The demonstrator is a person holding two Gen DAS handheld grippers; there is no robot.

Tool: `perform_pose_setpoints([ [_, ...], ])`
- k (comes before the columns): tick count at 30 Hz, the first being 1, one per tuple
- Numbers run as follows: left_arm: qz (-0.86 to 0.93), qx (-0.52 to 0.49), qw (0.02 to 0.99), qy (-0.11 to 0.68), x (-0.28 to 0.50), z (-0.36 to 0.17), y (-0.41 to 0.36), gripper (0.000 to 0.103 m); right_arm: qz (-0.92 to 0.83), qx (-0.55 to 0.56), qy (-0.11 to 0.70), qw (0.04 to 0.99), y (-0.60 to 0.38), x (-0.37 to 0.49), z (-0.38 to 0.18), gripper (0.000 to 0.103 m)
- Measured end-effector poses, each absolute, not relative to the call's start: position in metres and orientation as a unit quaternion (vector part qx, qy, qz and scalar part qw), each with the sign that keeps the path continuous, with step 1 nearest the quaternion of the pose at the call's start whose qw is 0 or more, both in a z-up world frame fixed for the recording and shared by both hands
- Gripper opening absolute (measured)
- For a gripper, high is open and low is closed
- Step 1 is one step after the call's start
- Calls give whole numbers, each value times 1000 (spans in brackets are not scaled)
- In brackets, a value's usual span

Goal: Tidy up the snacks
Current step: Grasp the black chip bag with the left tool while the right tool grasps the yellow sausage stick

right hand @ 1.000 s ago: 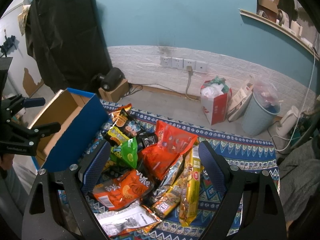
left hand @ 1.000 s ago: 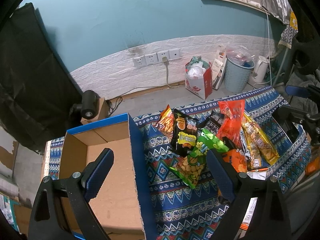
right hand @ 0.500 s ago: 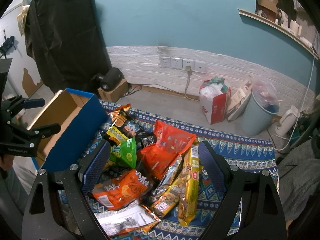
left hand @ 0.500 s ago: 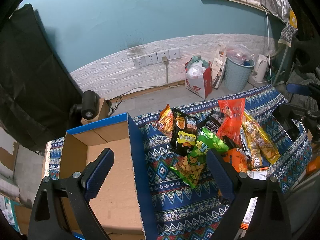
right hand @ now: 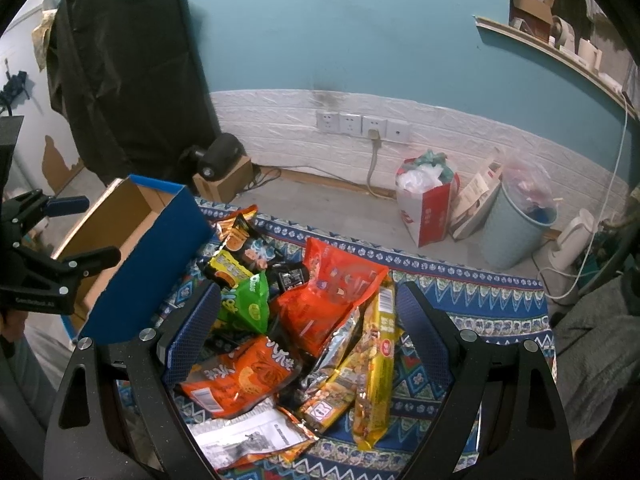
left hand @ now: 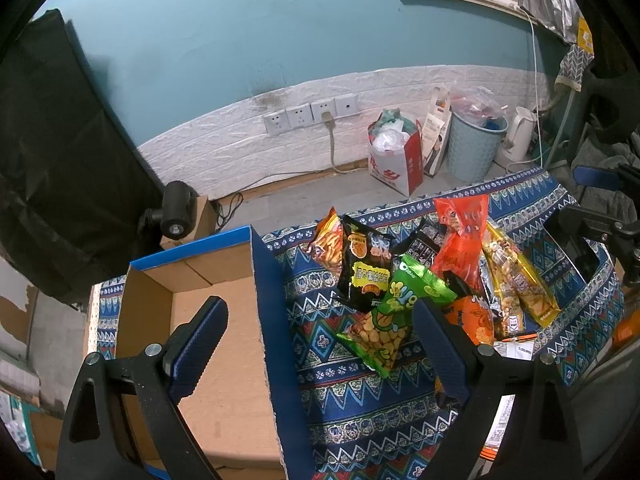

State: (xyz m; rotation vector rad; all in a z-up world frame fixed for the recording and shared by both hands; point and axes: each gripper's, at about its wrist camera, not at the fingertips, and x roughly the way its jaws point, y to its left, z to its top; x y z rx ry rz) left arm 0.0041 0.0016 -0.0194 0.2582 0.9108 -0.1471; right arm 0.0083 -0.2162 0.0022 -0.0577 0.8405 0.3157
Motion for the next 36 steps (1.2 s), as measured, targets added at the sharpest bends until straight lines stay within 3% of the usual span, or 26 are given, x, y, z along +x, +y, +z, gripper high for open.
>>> perform_pose_setpoints([
  [22,-74,134,868,473,42,-55,-14,95,123,-29,435,892,-231,25,-21,88],
  [36,-94,109,837,528,96,-103,-29,95,70,-11,520,851,-266,72,-100,88],
])
